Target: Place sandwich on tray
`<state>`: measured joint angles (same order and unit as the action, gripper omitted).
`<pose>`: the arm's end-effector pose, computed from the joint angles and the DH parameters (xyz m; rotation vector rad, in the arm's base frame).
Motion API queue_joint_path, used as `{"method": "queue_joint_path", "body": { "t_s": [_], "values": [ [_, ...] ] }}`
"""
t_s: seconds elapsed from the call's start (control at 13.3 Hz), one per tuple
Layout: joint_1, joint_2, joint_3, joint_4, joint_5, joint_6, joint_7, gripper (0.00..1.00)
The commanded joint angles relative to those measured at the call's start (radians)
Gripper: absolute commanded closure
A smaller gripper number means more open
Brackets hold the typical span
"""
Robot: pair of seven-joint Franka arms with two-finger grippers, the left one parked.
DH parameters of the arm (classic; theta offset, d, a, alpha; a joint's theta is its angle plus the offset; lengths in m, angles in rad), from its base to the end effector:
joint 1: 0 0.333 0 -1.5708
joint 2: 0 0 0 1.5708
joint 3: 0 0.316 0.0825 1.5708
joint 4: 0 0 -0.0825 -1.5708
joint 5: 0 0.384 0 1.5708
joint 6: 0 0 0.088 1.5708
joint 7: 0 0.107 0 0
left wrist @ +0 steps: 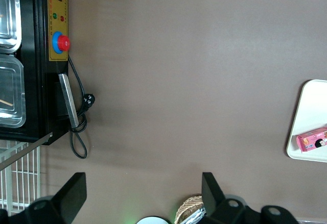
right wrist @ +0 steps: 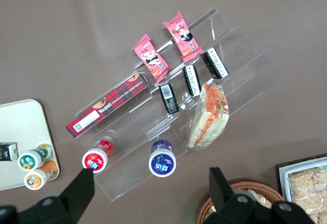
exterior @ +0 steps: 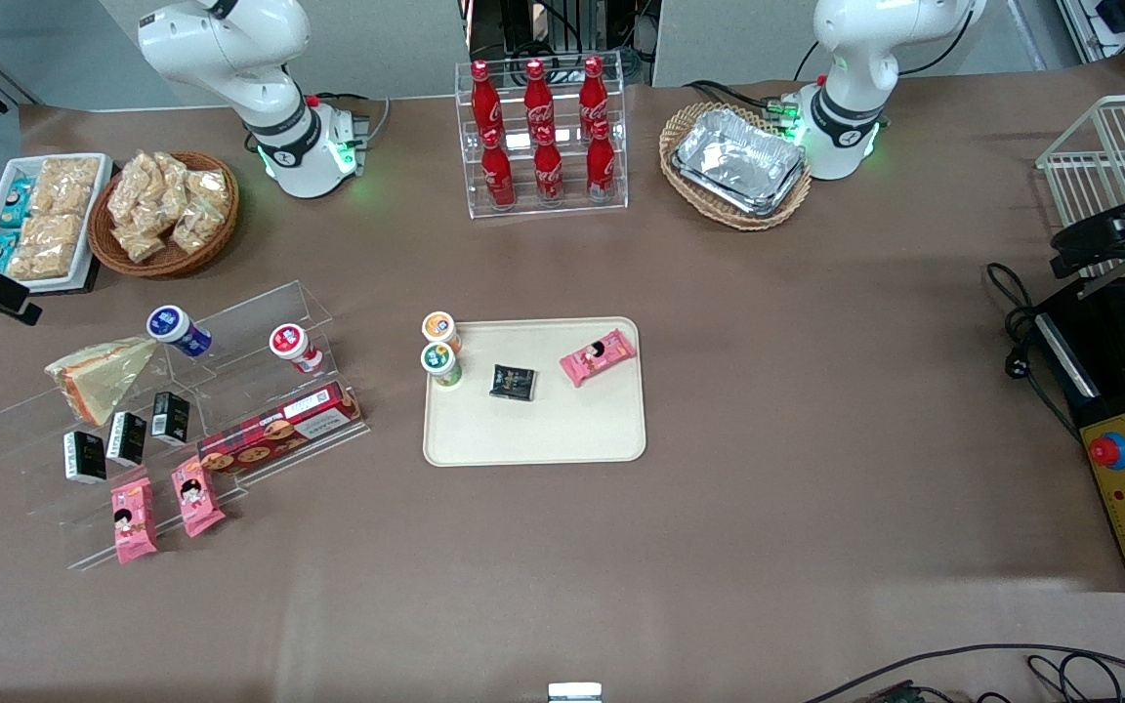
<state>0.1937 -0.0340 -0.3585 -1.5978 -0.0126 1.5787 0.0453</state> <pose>0.5372 -0.0942 0.6299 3.1228 -0.3291 0.0199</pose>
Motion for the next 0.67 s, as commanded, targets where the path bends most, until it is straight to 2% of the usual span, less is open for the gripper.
{"method": "queue_joint_path", "body": {
  "t_s": [0.0, 0.3, 0.6],
  "values": [
    [-0.007, -0.004, -0.004, 0.006, 0.031, -0.014, 0.008, 0.00],
    [-0.022, 0.014, -0.010, 0.010, 0.028, -0.002, 0.025, 0.00],
    [-0.019, 0.032, -0.008, 0.013, -0.004, 0.001, 0.360, 0.00]
  ]
}}
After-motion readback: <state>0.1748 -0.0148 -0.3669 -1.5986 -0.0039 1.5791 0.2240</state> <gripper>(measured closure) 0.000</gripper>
